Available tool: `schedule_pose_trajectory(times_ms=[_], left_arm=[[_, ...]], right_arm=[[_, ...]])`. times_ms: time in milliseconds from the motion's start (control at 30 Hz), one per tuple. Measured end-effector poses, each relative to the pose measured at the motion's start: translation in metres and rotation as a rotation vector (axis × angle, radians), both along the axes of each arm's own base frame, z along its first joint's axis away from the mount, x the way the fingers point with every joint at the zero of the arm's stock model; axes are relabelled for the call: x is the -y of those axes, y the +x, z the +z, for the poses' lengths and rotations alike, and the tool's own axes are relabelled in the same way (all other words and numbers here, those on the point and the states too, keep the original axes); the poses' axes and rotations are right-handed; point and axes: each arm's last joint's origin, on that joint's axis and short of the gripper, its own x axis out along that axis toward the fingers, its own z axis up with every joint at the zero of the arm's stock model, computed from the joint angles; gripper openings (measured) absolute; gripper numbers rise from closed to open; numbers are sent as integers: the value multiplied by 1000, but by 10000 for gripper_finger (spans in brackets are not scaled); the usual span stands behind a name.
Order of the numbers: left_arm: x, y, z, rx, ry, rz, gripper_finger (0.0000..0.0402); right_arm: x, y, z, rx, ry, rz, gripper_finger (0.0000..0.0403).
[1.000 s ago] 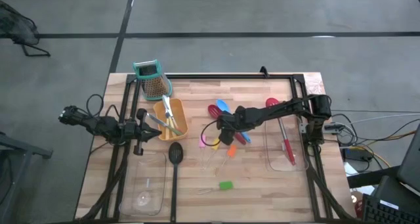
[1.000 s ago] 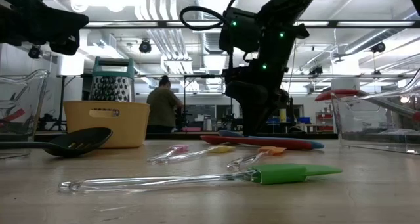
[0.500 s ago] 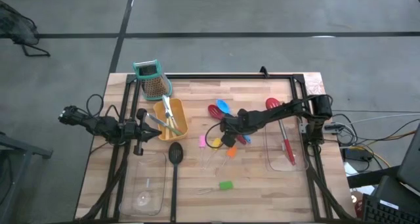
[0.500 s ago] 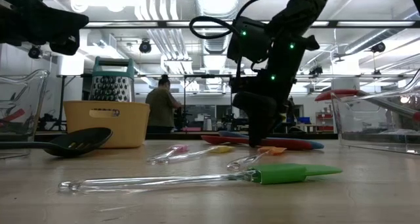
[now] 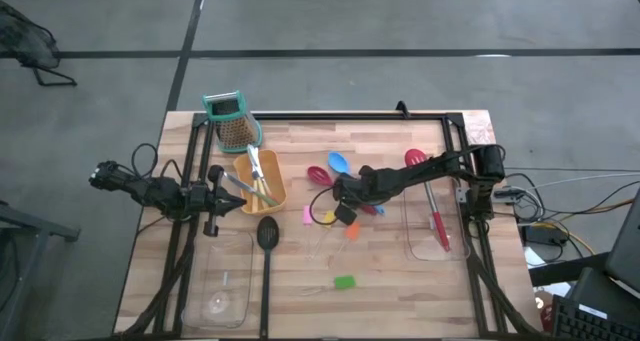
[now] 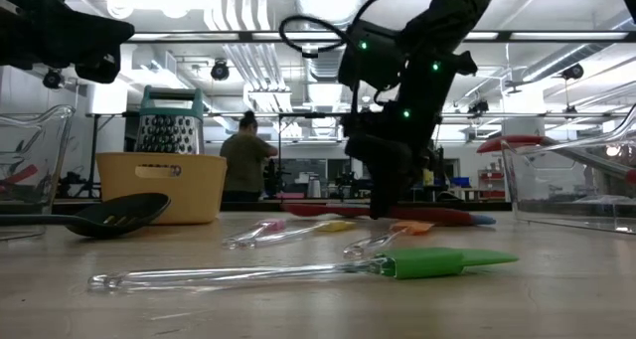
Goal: Pick & Place Kitchen Items
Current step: Put the red slotted spoon into the right transparent bin
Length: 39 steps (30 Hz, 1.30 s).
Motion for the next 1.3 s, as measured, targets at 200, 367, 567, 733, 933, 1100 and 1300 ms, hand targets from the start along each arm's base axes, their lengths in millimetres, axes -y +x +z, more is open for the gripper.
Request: schedule_pose_trajectory(times_ms=[200,367,567,733,933,1100,1300], left_arm=[[0,0,0,0,0,1,19],[0,0,0,0,0,1,19],[0,0,0,-3,1,1,19],[0,0,-1,-8,3,2,19],[0,0,-1,-8,3,1,19],[0,0,-1,-8,3,0,19],[0,0,-1,-8,3,0,19]], right_arm=[[-14,8,18,63,22,58,61],[-28,8,43,128,24,93,61],[-46,-10,73,133,26,65,61],[-66,-38,97,136,-29,7,61],[-93,-79,128,182,-108,-58,62],[-109,-118,144,211,-168,-141,63],[-124,-155,143,203,-191,-215,63]])
